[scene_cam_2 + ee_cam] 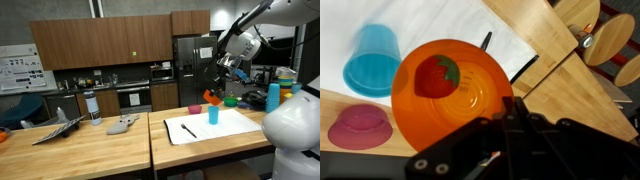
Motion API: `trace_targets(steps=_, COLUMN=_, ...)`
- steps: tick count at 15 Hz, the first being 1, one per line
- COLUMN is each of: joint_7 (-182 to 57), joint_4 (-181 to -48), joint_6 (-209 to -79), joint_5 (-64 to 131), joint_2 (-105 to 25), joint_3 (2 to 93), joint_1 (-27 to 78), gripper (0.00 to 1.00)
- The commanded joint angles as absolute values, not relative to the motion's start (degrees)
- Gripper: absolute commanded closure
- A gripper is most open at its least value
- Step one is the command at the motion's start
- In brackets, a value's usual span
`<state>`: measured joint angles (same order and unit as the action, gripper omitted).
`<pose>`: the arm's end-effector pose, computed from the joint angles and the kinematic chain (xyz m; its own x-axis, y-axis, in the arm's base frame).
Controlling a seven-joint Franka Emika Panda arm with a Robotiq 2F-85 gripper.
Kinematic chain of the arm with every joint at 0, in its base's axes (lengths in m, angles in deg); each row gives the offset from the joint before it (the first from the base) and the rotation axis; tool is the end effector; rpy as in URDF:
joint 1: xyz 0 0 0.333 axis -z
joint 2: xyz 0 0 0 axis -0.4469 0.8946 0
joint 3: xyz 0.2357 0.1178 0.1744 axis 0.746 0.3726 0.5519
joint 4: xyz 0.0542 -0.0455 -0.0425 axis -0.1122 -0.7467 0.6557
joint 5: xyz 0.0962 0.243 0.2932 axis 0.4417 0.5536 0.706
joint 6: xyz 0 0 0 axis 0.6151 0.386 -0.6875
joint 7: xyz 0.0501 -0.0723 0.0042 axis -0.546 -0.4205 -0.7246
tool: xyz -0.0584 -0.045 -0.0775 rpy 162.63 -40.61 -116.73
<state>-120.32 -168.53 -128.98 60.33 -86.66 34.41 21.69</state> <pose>0.3861 -0.0670 0.4487 0.8229 0.4223 0.3801 0.5460 -0.7727 -0.3237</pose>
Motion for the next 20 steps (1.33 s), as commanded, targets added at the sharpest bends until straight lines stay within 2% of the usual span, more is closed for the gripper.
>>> trace_targets(steps=1, joint_7=-120.8, joint_4=-168.4, joint_6=-128.6, joint_5=60.9, joint_2=-86.5, joint_3=35.5, joint_1=22.9, gripper=0.96)
trace_targets(steps=4, joint_7=-121.1, joint_4=-168.5, joint_6=-128.4, joint_5=60.9, joint_2=-86.7, joint_3=35.2, joint_1=23.0, gripper=0.99)
trace_targets(steps=20, joint_7=-136.8, joint_4=-164.6, joint_6=-127.4, joint_5=73.2, joint_2=-84.5, joint_3=34.2, joint_1=21.1, gripper=0.99)
